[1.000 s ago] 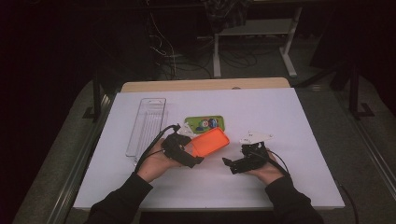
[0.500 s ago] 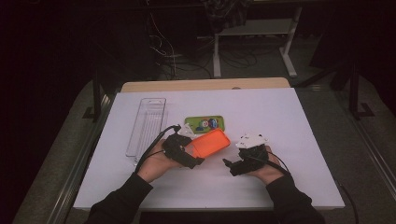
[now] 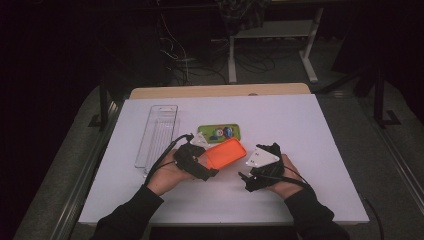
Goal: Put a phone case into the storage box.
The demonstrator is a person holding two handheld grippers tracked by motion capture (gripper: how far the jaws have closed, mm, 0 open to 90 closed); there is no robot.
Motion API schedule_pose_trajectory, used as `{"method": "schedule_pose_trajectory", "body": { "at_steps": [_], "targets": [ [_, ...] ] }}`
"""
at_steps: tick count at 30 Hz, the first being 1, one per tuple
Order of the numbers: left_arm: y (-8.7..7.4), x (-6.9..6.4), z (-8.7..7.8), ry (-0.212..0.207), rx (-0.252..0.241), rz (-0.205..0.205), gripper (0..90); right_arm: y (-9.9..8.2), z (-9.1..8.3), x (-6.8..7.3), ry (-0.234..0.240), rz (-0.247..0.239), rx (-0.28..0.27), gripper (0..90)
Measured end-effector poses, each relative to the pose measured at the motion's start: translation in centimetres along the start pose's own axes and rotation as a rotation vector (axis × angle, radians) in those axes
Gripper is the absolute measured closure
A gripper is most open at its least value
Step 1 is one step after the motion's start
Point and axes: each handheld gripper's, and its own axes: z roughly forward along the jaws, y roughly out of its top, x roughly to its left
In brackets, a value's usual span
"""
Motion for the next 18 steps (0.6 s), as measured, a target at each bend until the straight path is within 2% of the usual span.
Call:
{"method": "schedule_pose_trajectory", "body": {
  "at_steps": [6, 10, 11, 12, 16, 18],
  "targets": [
    [0.0, 0.0, 0.0, 0.0, -0.002, -0.004, 16.2, 0.1, 0.1, 0.5, -0.043, -0.087, 0.0, 0.0],
    [0.0, 0.0, 0.0, -0.004, 0.009, 0.007, 16.2, 0.2, 0.1, 0.7, -0.077, -0.144, -0.005, 0.0],
    [0.0, 0.0, 0.0, -0.005, 0.006, 0.002, 16.2, 0.2, 0.1, 0.7, -0.089, -0.177, -0.001, 0.0],
    [0.0, -0.2, 0.2, -0.003, -0.017, -0.022, 16.2, 0.2, 0.1, 0.8, -0.096, -0.182, 0.001, 0.0],
    [0.0, -0.2, 0.2, -0.003, -0.017, -0.022, 16.2, 0.3, 0.1, 1.2, -0.117, -0.226, -0.001, 0.0],
    [0.0, -0.2, 0.2, -0.001, -0.019, -0.024, 16.2, 0.3, 0.1, 1.4, -0.13, -0.262, 0.001, 0.0]
  ]
}}
